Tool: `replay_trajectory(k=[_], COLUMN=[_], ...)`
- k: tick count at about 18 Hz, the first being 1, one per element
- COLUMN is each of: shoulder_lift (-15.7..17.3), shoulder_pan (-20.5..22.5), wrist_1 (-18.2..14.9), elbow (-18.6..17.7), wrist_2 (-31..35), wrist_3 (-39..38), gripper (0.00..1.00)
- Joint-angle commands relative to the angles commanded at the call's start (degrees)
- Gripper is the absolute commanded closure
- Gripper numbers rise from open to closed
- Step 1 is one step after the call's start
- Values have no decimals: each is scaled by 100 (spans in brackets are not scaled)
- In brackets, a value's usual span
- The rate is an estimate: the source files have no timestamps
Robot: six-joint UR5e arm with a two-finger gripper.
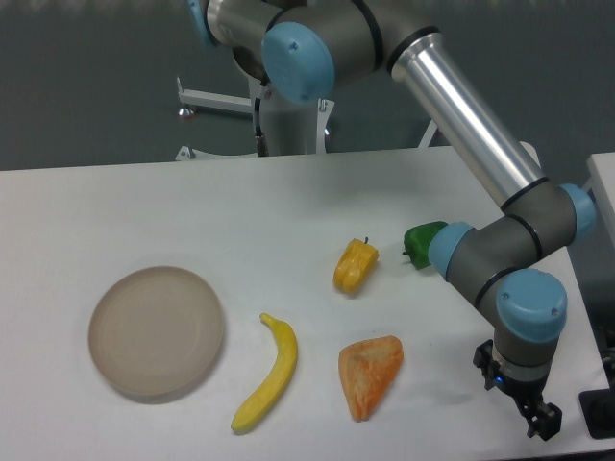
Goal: Pick up the green pepper from the table
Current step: 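Raise the gripper up and move it toward the green pepper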
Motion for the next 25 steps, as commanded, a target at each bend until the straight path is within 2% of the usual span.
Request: replay_trajectory(k=[7,12,19,25], shoulder_lift=[184,483,1396,2398], shoulder_pan=[-35,-35,105,492], wrist_1=[0,0,-9,-26], elbow=[-210,-649,-1818,-3259], wrist_2=[0,-9,-17,-61], wrist_3=[-149,-334,-422,-10], gripper=[0,0,0,0])
